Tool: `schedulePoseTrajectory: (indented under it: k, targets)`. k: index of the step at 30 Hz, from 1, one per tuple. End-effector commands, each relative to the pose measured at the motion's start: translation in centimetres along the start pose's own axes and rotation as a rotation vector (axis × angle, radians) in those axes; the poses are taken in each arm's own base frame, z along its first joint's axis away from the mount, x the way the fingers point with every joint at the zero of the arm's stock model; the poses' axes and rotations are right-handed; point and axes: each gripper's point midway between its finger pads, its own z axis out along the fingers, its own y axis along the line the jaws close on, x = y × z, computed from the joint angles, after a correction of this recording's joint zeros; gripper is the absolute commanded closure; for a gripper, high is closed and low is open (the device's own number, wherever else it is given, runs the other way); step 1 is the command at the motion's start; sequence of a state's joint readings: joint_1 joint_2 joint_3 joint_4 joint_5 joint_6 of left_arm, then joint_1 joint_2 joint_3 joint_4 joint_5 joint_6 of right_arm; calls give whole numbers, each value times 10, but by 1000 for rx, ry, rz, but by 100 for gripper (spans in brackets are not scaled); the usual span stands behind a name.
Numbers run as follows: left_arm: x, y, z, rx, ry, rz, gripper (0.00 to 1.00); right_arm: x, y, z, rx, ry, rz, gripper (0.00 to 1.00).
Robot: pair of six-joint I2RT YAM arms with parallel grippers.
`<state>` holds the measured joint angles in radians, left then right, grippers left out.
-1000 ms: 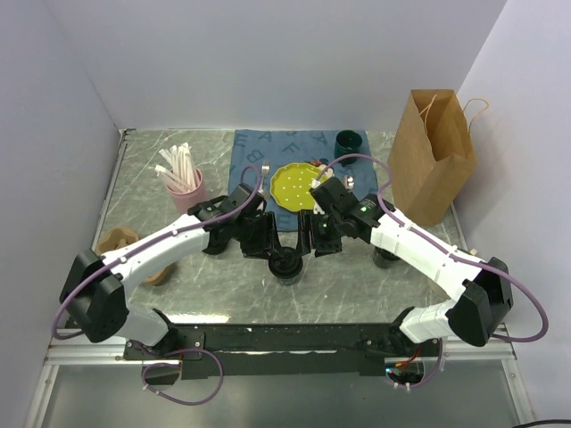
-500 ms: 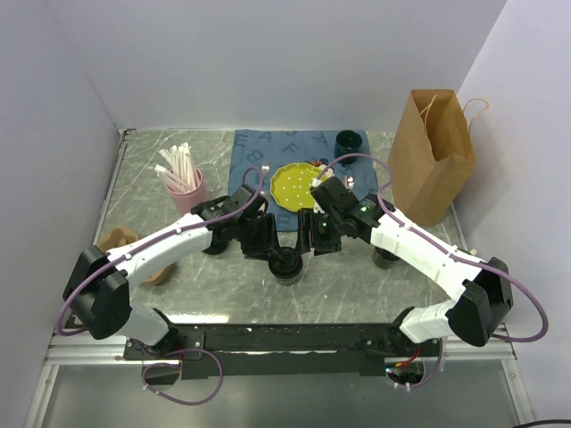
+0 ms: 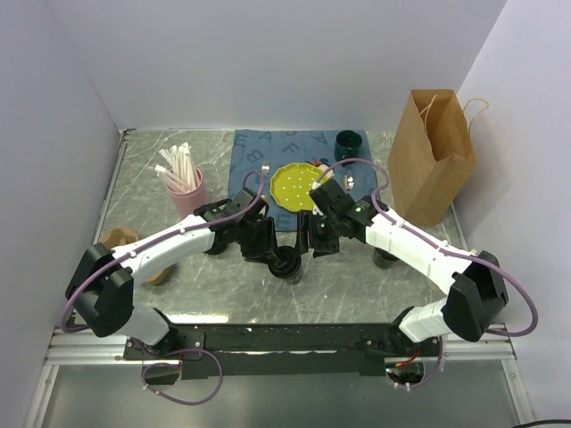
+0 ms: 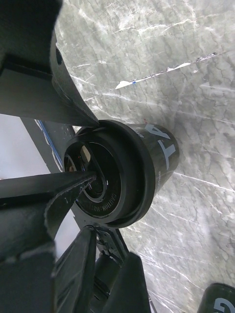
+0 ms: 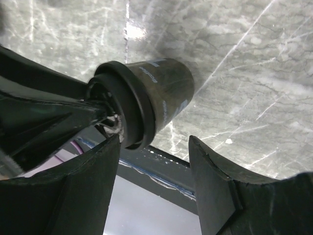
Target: Pack the takeout coffee
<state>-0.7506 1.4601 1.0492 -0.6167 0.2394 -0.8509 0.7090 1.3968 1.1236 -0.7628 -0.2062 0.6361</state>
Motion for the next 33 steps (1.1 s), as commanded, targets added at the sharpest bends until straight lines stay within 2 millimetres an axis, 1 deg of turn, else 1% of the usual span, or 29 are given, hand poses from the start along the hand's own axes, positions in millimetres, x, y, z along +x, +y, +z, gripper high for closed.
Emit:
schedulePoseTrajectory:
  k: [1,3,7,13,18,26,29,33]
  targets:
    - [-3,-6,-1,22,-12,20,52,-4,3,3,-38,-26,8,34]
    - [-6,-11,-7,35,-28,26,51,-1,1,5,-37,-21,10,35]
    - [-9,-17,-11,51,-40,30,51,1,0,5,-42,-19,19,35]
    - [-11,-23,-17,72,-49,32,49,1,-1,0,-41,-32,25,36]
    - [-13,-28,-23,91,-62,35,48,3,-8,2,-19,-31,31,36]
    - [-25,-38,-32,94,-99,55,45,-3,-8,0,-13,-47,36,36]
    - [-29,-37,-35,81,-116,61,44,-5,-9,-2,-11,-54,36,37]
    - [-29,-29,-36,42,-125,60,43,-5,-7,-3,-20,-50,32,37]
